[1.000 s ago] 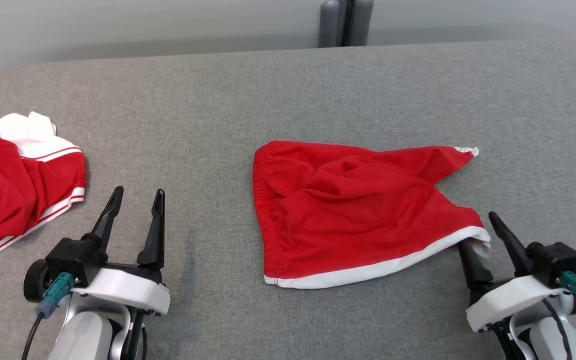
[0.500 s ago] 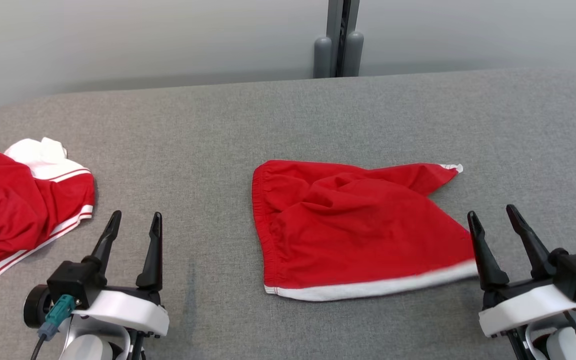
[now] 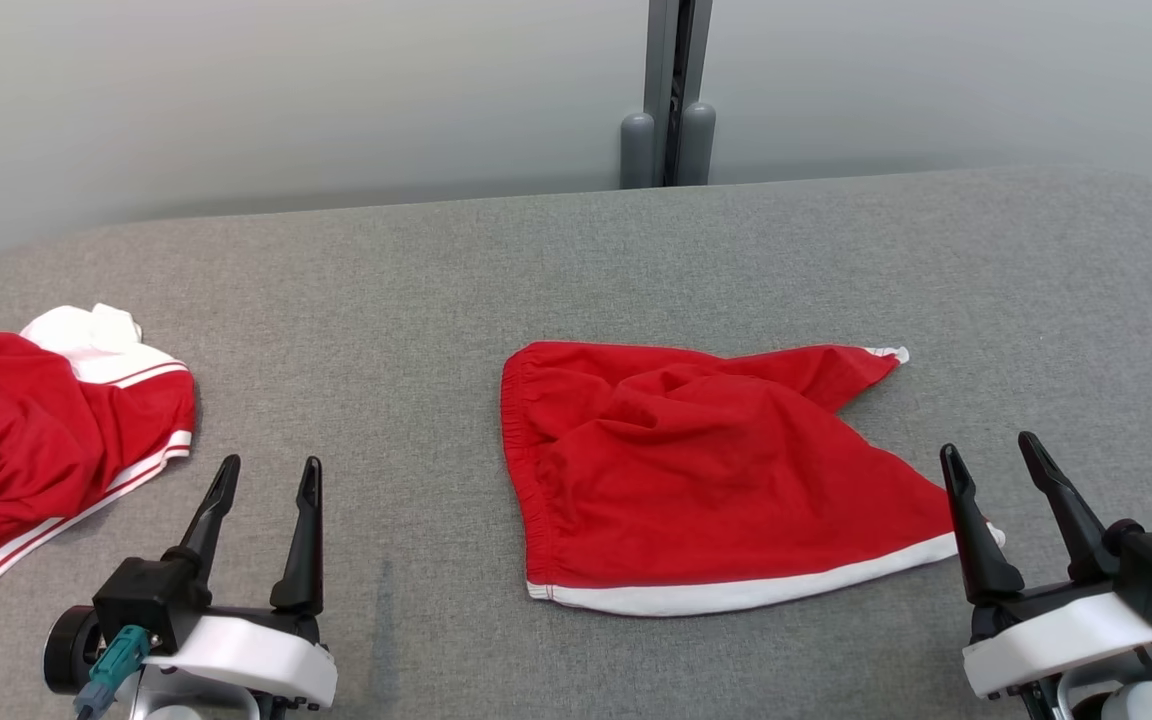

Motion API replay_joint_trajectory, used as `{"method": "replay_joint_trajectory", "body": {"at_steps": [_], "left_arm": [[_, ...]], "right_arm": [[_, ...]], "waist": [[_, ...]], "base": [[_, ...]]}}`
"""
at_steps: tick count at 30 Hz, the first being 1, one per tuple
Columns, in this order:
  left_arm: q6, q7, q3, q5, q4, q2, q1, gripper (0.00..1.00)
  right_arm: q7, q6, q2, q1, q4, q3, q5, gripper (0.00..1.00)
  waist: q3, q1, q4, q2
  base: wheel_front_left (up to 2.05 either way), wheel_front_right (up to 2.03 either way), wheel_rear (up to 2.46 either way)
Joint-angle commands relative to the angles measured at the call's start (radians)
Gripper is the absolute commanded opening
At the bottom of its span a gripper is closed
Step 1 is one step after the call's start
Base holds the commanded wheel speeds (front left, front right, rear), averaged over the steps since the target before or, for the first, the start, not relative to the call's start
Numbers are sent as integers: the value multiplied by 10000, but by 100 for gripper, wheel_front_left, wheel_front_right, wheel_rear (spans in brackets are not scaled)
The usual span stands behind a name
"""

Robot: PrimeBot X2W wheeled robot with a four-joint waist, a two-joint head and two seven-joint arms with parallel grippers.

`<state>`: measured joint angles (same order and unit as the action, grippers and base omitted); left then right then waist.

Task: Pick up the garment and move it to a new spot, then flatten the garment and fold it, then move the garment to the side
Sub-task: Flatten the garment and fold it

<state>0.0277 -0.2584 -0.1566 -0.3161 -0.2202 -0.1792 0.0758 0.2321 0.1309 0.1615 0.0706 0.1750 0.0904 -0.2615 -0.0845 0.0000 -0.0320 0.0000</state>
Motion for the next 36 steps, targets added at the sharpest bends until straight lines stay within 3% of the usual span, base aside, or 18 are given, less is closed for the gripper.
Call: {"method": "replay_joint_trajectory", "body": {"at_steps": [1,20,28,36], "left_arm": [[68,34,4,-65,125,-84,-98,100],[62,284,-499,24,549,-19,-150,100],[-487,941,-1591,187,665,238,60,100],[-975,1886,-2543,-2,-80,460,-160,100]], "right_arm": [[-44,-2,12,-140,-76,-50,15,100],[-14,-2,-65,-70,-17,-34,-114,100],[52,-2,-164,-8,121,52,-192,100],[160,-2,-253,164,308,221,-254,100]], "waist": [[44,0,-5,0],[68,0,40,0],[-252,0,-179,0],[-637,0,-711,0]], "base": [[0,0,0],[0,0,0],[0,0,0],[0,0,0]]}}
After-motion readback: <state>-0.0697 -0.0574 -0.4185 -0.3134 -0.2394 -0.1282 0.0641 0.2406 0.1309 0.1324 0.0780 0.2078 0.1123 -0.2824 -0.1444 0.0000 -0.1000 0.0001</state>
